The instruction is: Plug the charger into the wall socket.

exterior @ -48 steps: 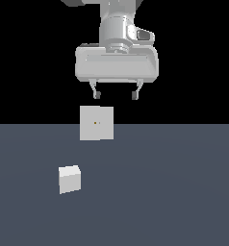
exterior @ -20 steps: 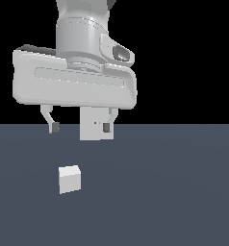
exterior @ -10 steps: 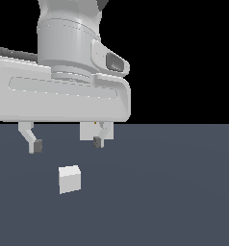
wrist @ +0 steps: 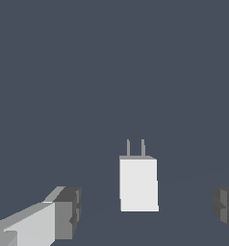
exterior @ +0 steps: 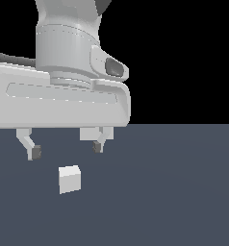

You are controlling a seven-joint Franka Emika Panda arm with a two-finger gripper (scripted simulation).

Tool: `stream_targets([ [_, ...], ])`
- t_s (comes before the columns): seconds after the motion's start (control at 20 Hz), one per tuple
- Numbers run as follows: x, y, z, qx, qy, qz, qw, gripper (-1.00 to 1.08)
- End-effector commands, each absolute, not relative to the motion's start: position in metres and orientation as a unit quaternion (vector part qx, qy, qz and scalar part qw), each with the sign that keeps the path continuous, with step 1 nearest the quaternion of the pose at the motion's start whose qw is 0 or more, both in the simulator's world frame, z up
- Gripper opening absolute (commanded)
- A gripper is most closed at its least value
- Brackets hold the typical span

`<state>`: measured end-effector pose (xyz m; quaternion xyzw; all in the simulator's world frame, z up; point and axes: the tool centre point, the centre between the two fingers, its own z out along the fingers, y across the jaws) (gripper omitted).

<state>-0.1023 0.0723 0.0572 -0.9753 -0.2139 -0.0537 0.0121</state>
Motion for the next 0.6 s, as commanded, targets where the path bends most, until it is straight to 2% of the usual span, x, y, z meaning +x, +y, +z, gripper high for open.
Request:
stream_targets([
  [0.0,-0.103,0.072,0.050,-0.975,-0.214,-0.053,0.012,1.00],
  [0.55,-0.103,0.072,0.013,-0.975,-0.215,-0.054,0.012,1.00],
])
